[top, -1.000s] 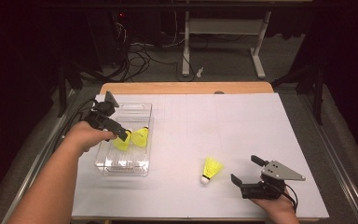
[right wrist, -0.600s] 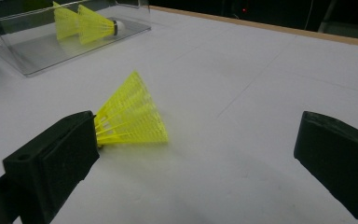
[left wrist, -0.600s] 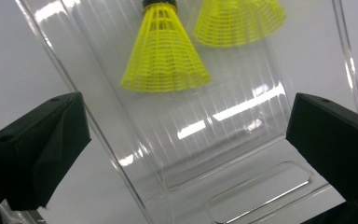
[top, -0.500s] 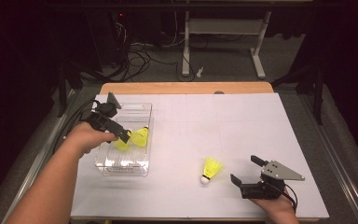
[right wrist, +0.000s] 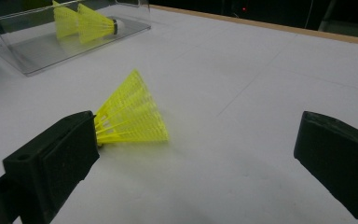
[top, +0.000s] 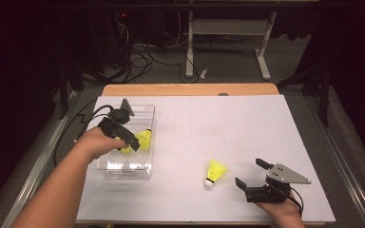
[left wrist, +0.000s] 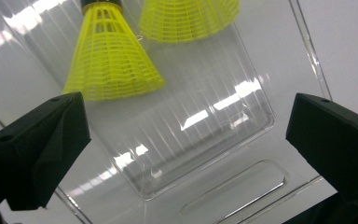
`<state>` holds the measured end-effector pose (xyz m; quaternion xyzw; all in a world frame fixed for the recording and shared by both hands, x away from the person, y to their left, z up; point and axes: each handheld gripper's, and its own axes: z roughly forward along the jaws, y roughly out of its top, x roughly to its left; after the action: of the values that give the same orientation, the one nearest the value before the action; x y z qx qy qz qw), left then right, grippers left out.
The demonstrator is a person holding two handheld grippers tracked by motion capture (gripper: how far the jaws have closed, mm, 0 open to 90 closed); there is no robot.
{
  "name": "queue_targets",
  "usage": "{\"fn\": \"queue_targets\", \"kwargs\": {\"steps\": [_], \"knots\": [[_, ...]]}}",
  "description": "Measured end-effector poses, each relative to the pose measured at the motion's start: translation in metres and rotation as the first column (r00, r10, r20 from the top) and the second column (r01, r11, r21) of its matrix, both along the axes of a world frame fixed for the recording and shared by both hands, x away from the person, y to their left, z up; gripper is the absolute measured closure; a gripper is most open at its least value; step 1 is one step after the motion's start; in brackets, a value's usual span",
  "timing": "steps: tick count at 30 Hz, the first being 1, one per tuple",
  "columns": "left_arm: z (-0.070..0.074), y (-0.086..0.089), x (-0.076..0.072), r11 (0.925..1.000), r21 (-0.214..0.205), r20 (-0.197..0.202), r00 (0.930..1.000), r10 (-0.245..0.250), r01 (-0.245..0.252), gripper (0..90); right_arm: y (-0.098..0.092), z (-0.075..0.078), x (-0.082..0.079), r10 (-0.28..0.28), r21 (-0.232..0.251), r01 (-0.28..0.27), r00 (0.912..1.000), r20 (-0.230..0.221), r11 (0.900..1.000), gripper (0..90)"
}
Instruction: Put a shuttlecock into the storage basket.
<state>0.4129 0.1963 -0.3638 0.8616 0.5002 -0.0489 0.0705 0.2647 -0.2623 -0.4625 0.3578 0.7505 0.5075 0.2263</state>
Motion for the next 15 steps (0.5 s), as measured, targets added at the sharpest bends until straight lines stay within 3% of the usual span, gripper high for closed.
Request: {"fn": "queue_targets", "kwargs": {"steps": [15], "knots": [[0.003,-0.028,-0.009,0.9966,-0.005,0.009,0.9965,-0.083,0.083,0.6,0.001,-0.001,0.000,0.003,-0.003,-0.003,1.0000,-0.005,1.0000,0.3]]}}
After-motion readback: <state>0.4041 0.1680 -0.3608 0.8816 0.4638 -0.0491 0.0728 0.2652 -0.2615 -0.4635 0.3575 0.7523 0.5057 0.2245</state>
